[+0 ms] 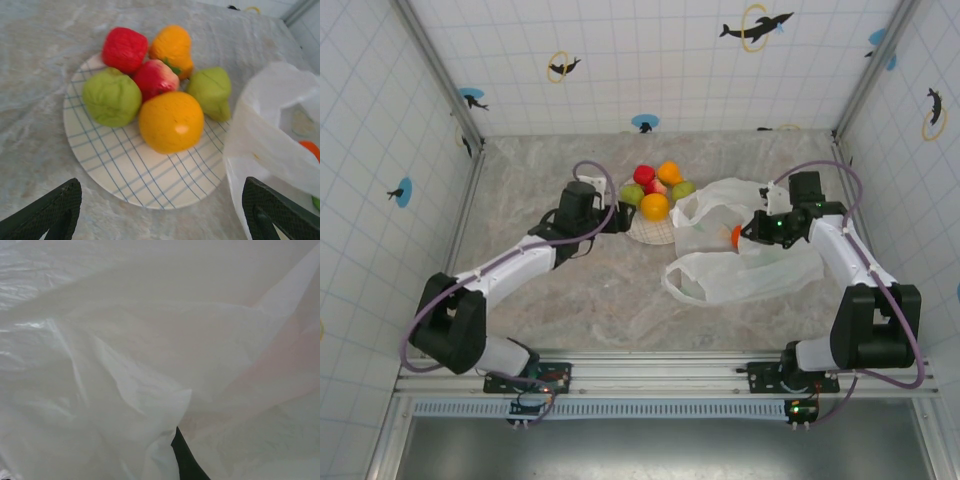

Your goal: Place the fruits into the plastic bag

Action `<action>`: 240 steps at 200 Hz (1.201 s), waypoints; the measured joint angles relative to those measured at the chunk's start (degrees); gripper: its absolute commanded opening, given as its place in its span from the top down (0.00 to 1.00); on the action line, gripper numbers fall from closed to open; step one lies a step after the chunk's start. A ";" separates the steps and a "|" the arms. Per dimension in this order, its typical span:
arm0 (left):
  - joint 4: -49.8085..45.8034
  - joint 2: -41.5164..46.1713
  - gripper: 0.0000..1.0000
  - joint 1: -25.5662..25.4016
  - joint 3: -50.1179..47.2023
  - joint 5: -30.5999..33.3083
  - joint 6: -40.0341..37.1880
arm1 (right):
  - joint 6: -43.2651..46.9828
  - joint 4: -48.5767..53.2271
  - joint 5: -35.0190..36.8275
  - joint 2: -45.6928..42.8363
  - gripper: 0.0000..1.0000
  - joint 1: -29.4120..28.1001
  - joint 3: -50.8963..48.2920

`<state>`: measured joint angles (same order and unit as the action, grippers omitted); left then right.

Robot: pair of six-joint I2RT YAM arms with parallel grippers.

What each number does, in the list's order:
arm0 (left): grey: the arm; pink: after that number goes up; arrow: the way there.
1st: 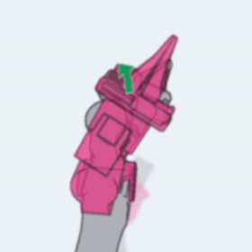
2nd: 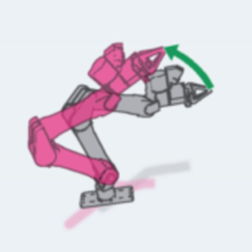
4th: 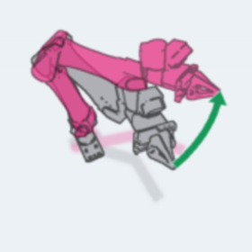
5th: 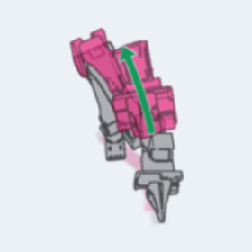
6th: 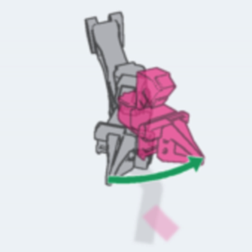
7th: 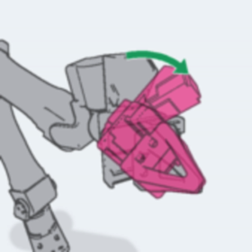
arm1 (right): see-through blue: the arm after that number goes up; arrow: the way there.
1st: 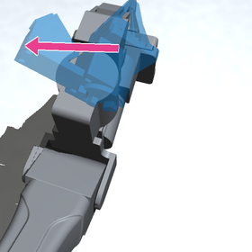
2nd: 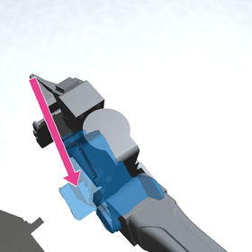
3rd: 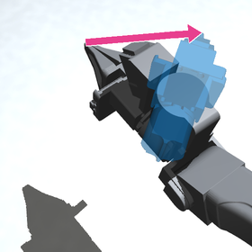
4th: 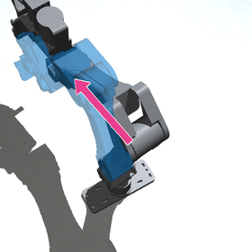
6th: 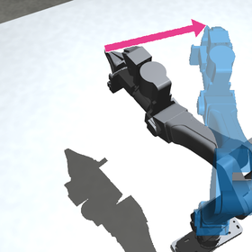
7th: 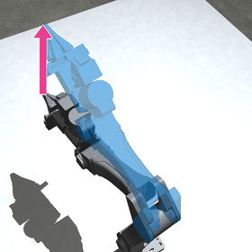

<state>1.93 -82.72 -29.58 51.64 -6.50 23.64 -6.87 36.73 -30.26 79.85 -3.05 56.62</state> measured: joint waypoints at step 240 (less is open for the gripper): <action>-3.32 -29.55 0.18 7.23 25.00 -2.25 9.66 | -0.39 -0.07 -1.09 0.98 1.00 -0.70 0.00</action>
<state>-1.39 -112.27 -22.35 76.64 -8.75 33.30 -7.27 36.67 -31.35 80.84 -3.75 56.62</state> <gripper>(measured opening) 0.818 0.041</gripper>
